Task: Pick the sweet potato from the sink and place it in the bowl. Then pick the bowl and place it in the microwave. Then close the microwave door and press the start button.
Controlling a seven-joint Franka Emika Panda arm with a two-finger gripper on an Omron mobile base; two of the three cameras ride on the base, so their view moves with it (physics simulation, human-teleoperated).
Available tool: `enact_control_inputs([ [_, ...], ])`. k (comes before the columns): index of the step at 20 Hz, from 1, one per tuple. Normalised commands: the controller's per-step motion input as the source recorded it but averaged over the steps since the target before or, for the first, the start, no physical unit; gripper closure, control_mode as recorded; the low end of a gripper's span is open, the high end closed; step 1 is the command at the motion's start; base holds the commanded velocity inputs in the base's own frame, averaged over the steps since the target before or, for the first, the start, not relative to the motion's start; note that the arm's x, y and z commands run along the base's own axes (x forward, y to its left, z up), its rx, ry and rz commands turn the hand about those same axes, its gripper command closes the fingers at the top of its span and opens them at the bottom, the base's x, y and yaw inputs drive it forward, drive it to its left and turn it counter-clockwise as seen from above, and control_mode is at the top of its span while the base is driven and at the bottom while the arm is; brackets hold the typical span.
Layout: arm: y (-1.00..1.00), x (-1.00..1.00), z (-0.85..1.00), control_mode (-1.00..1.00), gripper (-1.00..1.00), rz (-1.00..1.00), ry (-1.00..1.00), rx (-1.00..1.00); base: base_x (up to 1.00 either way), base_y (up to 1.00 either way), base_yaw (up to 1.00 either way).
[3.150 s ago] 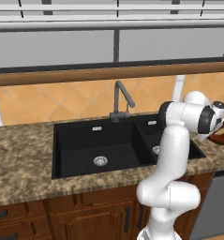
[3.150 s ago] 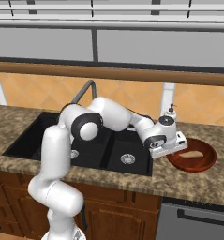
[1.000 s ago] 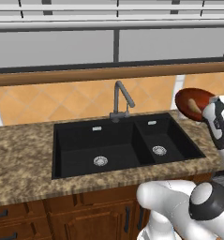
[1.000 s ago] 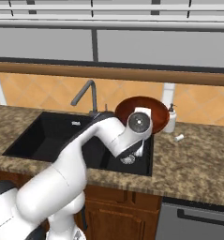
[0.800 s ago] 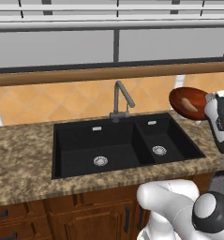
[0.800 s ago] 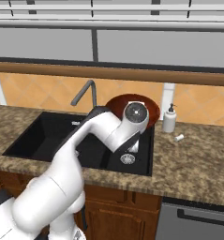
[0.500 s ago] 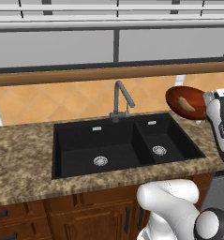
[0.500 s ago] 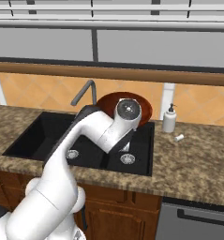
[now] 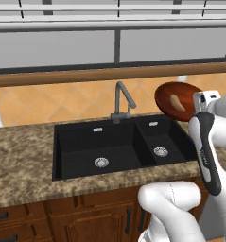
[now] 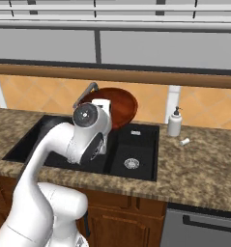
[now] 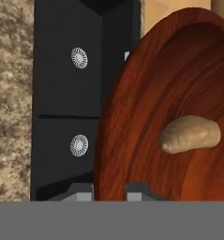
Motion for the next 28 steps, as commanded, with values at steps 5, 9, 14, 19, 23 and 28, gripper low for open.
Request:
enact_control_inputs([
  [5,0.12,-0.41,0.43,-1.00,1.00,-0.11,-0.07,-0.07,0.00,0.00,0.00],
  [9,0.08,-0.25,0.26,-1.00,1.00,-0.02,-0.02,-0.03,0.00,0.00,0.00],
  [14,0.08,-0.03,0.02,1.00,1.00,0.00,0.03,0.00,-0.57,0.16,0.00],
  [19,0.00,0.00,0.00,1.00,1.00,0.00,0.00,0.00,-1.00,0.10,-0.03],
  [23,0.00,0.00,0.00,1.00,1.00,0.00,0.00,0.00,-1.00,-0.02,-0.20],
  [28,0.00,0.00,0.00,1.00,1.00,0.00,0.00,0.00,-0.57,-0.12,-0.59],
])
